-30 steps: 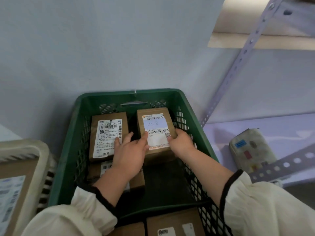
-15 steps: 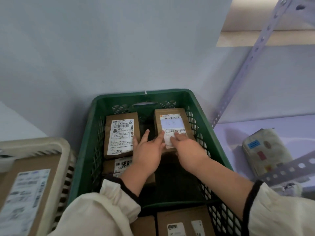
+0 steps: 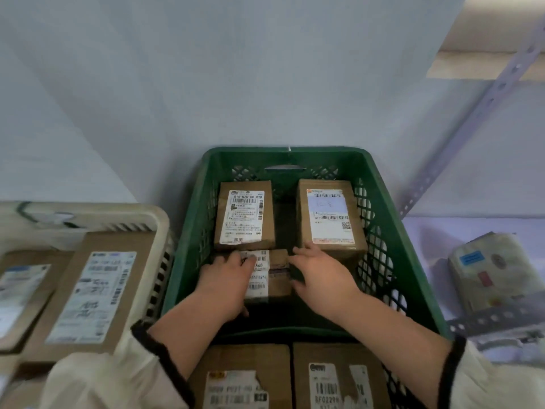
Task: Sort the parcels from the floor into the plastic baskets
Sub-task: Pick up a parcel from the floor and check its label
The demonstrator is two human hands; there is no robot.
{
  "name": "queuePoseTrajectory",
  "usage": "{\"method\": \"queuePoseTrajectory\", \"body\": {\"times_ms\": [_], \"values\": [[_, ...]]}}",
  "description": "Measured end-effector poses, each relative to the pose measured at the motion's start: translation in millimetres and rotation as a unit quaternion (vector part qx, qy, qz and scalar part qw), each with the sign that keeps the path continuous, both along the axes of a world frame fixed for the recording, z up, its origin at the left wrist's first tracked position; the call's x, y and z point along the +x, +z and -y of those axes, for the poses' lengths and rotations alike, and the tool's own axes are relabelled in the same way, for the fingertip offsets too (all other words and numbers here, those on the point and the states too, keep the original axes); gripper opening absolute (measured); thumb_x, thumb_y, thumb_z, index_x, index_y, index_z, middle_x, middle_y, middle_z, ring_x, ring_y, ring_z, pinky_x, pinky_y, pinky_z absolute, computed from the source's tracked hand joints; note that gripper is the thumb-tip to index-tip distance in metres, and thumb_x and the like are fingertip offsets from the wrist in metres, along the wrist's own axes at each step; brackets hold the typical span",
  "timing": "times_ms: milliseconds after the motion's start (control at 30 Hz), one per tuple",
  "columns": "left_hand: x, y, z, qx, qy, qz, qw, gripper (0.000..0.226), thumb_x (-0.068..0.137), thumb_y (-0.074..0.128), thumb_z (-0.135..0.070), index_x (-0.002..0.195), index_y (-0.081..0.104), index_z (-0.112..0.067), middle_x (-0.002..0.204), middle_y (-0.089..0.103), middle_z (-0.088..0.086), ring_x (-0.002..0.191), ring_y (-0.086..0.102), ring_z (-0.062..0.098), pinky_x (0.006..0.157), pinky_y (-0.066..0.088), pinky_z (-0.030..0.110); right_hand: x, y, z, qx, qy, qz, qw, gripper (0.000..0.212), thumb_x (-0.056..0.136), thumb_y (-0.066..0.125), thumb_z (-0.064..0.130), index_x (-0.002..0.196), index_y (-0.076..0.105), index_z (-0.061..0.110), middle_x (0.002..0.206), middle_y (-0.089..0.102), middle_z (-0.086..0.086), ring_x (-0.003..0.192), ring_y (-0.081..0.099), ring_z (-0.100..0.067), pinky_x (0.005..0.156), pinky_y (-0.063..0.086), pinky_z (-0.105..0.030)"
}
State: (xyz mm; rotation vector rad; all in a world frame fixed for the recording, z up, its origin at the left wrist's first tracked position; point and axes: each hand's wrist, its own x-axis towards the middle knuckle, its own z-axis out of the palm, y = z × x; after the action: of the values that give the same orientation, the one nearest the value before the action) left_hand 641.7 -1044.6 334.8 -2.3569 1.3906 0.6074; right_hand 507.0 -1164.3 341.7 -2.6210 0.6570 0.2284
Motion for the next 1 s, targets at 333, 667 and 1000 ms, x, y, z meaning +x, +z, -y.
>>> {"method": "queuePoseTrajectory", "body": {"times_ms": [333, 667, 1000], "values": [[3, -5, 9, -0.008, 0.027, -0.031, 0.999, 0.103, 0.061, 0.083, -0.044, 0.142, 0.022, -0.025, 0.140, 0.027, 0.002, 0.128, 0.029, 0.031, 0.098, 0.039, 0.049, 3, 11, 25, -0.016, 0.002, 0.040, 0.999, 0.039, 0.091, 0.058, 0.026, 0.129, 0.055, 0.024, 0.124, 0.061, 0.003, 0.116, 0.054, -0.015, 0.095, 0.041, -0.025], [-7, 9, 6, 0.045, -0.011, -0.042, 0.998, 0.087, 0.070, 0.077, -0.044, 0.137, 0.025, -0.023, 0.137, 0.042, 0.005, 0.125, 0.034, 0.033, 0.097, 0.042, 0.046, 30, -3, 58, -0.020, -0.250, -0.054, 0.967, 0.077, 0.084, 0.056, 0.055, 0.144, 0.029, 0.015, 0.153, 0.022, -0.010, 0.140, 0.018, -0.038, 0.111, 0.026, -0.051], [-18, 9, -7, 0.085, -0.052, -0.001, 0.995, 0.064, 0.087, 0.061, -0.021, 0.138, 0.023, -0.023, 0.134, 0.046, 0.007, 0.116, 0.045, 0.030, 0.092, 0.046, 0.041, 35, -11, 58, -0.020, -0.270, -0.064, 0.961, 0.085, 0.082, 0.053, 0.063, 0.148, 0.017, 0.024, 0.159, 0.000, -0.006, 0.144, -0.003, -0.037, 0.110, 0.011, -0.063]]}}
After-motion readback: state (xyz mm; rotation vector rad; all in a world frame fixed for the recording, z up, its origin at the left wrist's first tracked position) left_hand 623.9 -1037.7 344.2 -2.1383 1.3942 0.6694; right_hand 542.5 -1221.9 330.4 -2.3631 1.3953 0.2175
